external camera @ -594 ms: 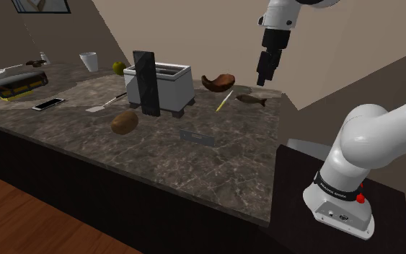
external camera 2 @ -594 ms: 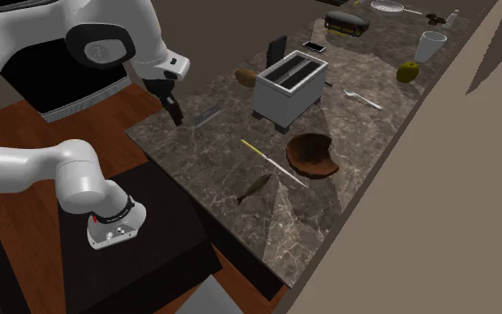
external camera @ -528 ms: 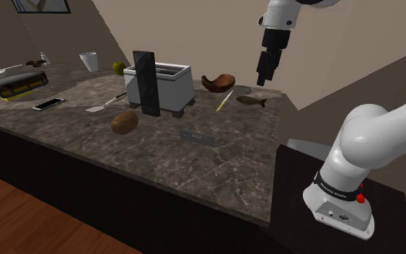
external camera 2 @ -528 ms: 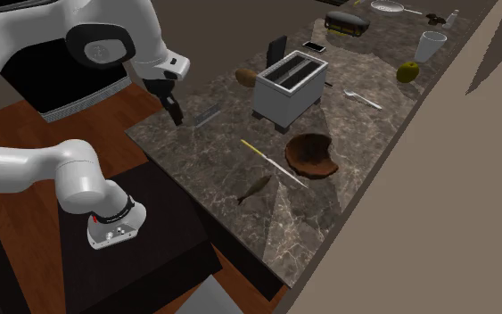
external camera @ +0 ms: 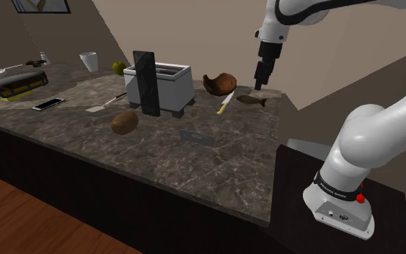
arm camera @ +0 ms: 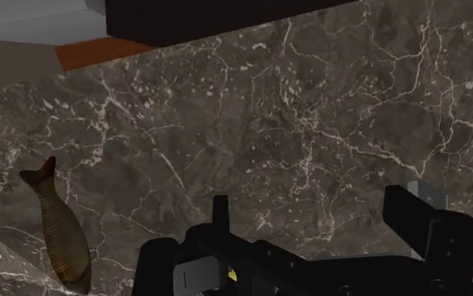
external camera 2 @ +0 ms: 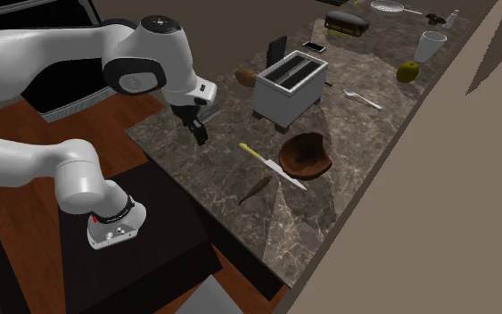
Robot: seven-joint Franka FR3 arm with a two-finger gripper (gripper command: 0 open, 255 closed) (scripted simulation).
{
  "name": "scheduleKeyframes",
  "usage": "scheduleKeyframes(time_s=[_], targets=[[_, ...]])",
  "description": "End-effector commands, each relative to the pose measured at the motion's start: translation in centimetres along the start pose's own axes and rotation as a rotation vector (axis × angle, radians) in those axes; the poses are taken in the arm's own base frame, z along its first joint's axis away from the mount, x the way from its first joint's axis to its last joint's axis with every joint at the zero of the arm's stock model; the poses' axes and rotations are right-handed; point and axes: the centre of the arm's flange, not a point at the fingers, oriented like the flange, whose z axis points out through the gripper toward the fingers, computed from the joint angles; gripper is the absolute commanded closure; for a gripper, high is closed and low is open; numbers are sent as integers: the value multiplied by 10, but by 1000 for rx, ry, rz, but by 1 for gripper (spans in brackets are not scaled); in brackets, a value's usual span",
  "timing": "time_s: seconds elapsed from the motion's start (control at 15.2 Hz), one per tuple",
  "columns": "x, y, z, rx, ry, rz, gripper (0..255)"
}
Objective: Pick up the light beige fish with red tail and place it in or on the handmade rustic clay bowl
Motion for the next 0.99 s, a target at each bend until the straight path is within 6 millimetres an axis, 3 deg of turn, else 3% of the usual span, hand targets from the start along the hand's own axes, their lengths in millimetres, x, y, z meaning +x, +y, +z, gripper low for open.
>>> scheduleKeyframes(time_s=[0.0, 0.92], targets=[[7, 24, 11, -3, 0, -11, 0], [69, 177, 89, -18, -1, -79, 0]])
